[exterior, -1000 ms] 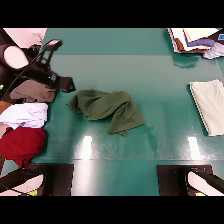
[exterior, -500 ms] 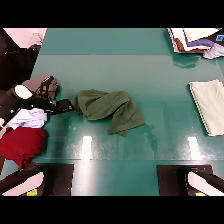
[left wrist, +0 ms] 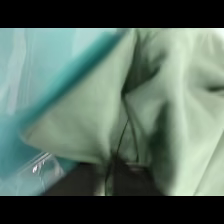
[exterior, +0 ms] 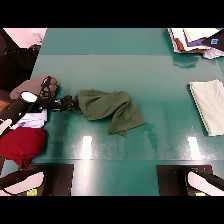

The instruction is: Fold the shirts.

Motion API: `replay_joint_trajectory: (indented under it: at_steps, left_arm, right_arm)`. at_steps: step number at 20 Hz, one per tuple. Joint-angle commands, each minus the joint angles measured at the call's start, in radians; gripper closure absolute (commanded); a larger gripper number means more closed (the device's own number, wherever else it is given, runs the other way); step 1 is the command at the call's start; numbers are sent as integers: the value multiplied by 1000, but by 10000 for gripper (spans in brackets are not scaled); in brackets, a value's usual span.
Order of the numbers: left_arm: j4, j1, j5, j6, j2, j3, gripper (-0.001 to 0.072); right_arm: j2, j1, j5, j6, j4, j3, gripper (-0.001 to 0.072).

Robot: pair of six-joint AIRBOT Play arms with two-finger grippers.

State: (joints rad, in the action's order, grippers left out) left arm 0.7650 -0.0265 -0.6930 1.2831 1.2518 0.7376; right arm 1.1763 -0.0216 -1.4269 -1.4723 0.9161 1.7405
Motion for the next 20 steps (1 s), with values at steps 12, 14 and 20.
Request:
replay_joint_trajectory:
  at_steps: [12,14,20]
  left_arm:
    - [56,-1,-174,-113,-2,269,683]
    - [58,-1,-190,-113,-1,269,683]
    - [59,-1,-200,-113,-1,269,683]
  right_arm:
    - [-28,23,200,177,-159,-1054,182]
    - [40,72,296,233,-228,-1106,187]
    - [262,257,343,286,-266,-951,191]
